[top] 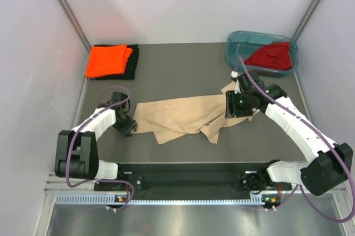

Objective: Fold and stack the t-shirts
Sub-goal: Flatten the tshirt out

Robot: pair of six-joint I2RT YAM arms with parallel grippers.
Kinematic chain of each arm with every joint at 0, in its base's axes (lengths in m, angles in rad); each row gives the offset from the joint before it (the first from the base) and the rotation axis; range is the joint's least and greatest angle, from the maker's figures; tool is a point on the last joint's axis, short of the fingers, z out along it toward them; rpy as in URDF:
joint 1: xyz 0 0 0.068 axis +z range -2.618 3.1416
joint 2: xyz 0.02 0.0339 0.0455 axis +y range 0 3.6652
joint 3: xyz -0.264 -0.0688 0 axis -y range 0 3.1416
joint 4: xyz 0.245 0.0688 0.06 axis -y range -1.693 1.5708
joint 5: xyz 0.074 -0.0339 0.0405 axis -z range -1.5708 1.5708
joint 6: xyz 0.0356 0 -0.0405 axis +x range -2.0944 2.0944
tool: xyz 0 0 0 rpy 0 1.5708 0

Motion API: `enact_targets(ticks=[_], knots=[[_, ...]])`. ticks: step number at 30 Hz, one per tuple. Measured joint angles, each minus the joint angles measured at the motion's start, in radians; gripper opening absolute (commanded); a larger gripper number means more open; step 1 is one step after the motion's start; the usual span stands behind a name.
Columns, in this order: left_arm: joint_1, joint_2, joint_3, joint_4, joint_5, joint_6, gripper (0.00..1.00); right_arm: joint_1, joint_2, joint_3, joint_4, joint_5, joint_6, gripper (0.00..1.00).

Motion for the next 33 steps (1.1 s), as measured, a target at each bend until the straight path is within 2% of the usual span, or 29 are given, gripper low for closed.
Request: enact_targets(ticks=[4, 6, 7, 10, 13, 19, 23, 33], knots=[[0.0, 0.006, 0.003, 0.023, 0.003, 0.004, 0.12, 0.011, -0.002, -0.043, 0.01, -0.01, 0.003, 0.48], [0.0, 0.006, 0.003, 0.032, 0.003, 0.009, 0.05, 0.016, -0.003, -0.098, 0.034, -0.033, 0.013, 0.37], [0.0, 0.006, 0.003, 0.035, 0.003, 0.013, 0.0, 0.018, -0.003, -0.138, 0.046, -0.051, 0.021, 0.35], [0.0, 0.005, 0.003, 0.036, 0.006, 0.03, 0.0, 0.019, 0.0, -0.25, 0.092, -0.118, 0.048, 0.35], [0.0, 0.005, 0.003, 0.038, 0.01, 0.039, 0.0, 0.025, 0.015, -0.357, 0.168, -0.198, 0.084, 0.4], [0.0, -0.002, -0.002, 0.046, 0.027, 0.054, 0.0, 0.069, 0.109, -0.417, 0.317, -0.258, 0.158, 0.44], [0.0, -0.022, -0.006, 0.05, 0.034, 0.058, 0.0, 0.084, 0.151, -0.422, 0.401, -0.248, 0.223, 0.33], [0.0, -0.053, -0.006, 0.056, 0.052, 0.066, 0.0, 0.084, 0.176, -0.488, 0.518, -0.262, 0.413, 0.3]])
